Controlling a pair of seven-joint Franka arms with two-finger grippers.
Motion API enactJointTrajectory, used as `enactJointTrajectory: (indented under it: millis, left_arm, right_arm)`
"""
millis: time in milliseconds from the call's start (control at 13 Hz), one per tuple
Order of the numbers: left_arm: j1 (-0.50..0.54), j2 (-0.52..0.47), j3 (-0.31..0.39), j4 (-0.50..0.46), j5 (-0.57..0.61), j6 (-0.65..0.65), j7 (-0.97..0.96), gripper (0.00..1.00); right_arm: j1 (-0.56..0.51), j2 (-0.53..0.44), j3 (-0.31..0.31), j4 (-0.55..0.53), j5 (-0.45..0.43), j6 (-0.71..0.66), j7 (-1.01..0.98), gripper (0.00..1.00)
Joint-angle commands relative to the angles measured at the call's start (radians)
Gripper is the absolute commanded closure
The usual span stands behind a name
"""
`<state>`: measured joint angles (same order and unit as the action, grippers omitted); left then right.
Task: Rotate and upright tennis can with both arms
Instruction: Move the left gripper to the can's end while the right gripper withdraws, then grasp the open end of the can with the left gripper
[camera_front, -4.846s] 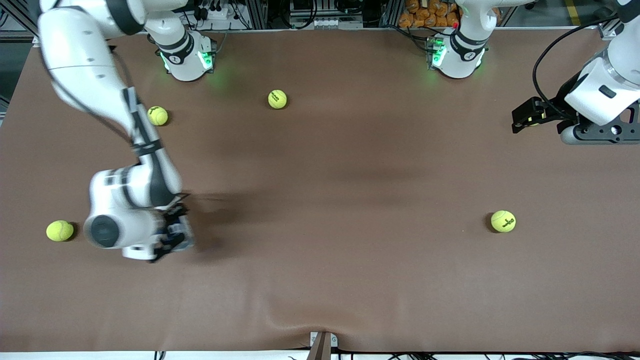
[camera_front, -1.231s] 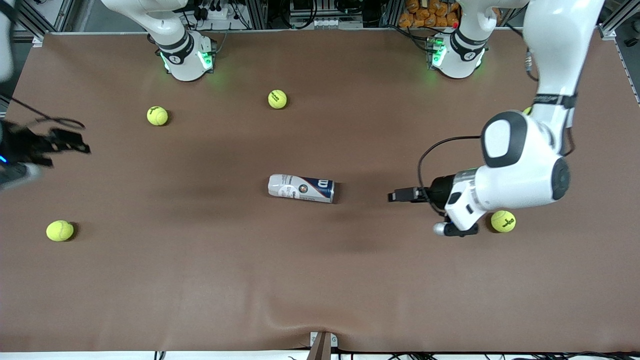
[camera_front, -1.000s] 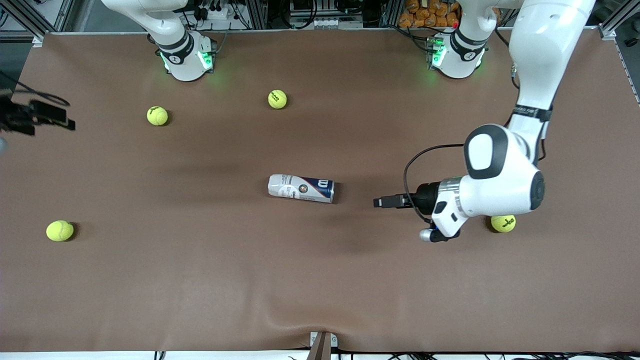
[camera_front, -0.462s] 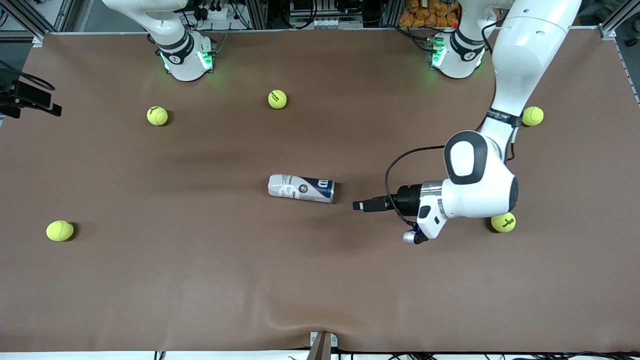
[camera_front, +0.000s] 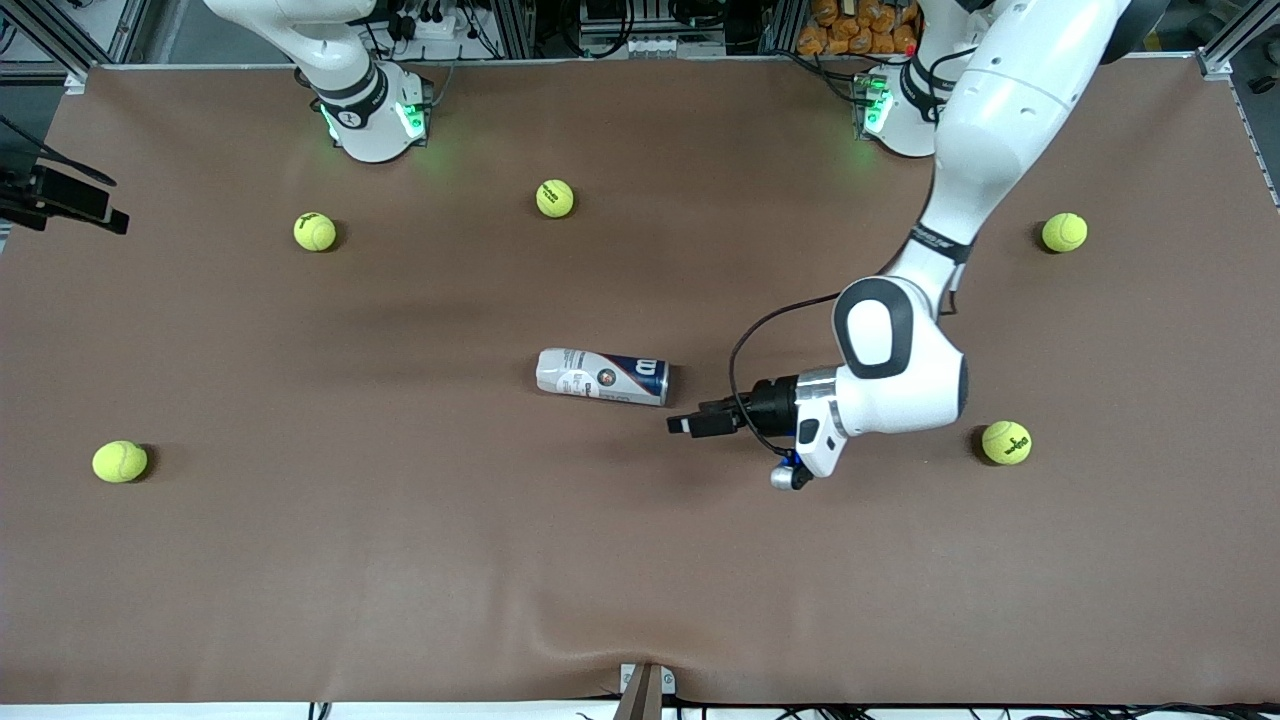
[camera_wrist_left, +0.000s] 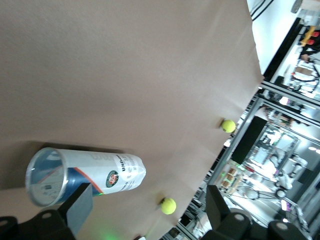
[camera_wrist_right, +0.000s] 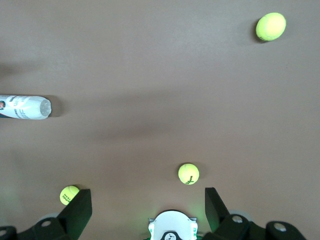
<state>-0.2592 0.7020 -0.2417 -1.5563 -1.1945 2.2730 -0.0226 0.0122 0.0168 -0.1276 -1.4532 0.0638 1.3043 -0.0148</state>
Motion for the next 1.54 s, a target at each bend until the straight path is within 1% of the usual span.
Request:
enactJointTrajectory:
  millis: [0, 77, 308, 385, 538, 615, 692, 846, 1000, 1154, 1462]
  left_arm:
    - [0.006, 0.016, -0.002, -0.062, -0.15, 0.016, 0.181, 0.0]
    - [0.006, 0.017, -0.002, -0.088, -0.198, 0.016, 0.235, 0.0]
    - [0.005, 0.022, -0.002, -0.114, -0.221, 0.014, 0.273, 0.0]
    - [0.005, 0.024, -0.004, -0.125, -0.226, 0.014, 0.298, 0.06]
    - [0.001, 0.042, -0.004, -0.146, -0.296, 0.013, 0.386, 0.19]
    - [0.001, 0.057, -0.004, -0.149, -0.336, 0.01, 0.442, 0.21]
    - [0.0, 0.07, -0.004, -0.149, -0.359, 0.008, 0.469, 0.21]
    - [-0.009, 0.085, -0.013, -0.149, -0.381, 0.008, 0.486, 0.23]
    - [-0.011, 0.093, -0.019, -0.149, -0.389, 0.008, 0.49, 0.34]
    - [-0.021, 0.105, -0.031, -0.151, -0.427, 0.008, 0.515, 0.39]
    - [-0.023, 0.113, -0.033, -0.172, -0.439, 0.008, 0.547, 0.42]
  right_arm:
    - [0.015, -0.049, 0.017, -0.035, -0.062, 0.007, 0.006, 0.0]
    - [0.02, -0.049, 0.019, -0.032, -0.077, 0.009, -0.01, 0.0]
    - [0.015, -0.04, 0.017, -0.035, -0.078, 0.018, -0.037, 0.0]
    - [0.014, -0.04, 0.017, -0.035, -0.078, 0.021, -0.037, 0.0]
    - [0.017, -0.038, 0.017, -0.024, -0.079, 0.055, -0.04, 0.0]
    - [0.015, -0.043, 0.017, -0.03, -0.078, 0.053, -0.043, 0.0]
    - [0.014, -0.043, 0.016, -0.033, -0.078, 0.056, -0.045, 0.0]
    - [0.009, -0.038, 0.014, -0.032, -0.076, 0.081, -0.045, 0.0]
    - [0.012, -0.038, 0.014, -0.032, -0.076, 0.082, -0.043, 0.0]
    - [0.009, -0.034, 0.014, -0.032, -0.076, 0.092, -0.042, 0.0]
    - [0.012, -0.031, 0.013, -0.032, -0.076, 0.095, -0.042, 0.0]
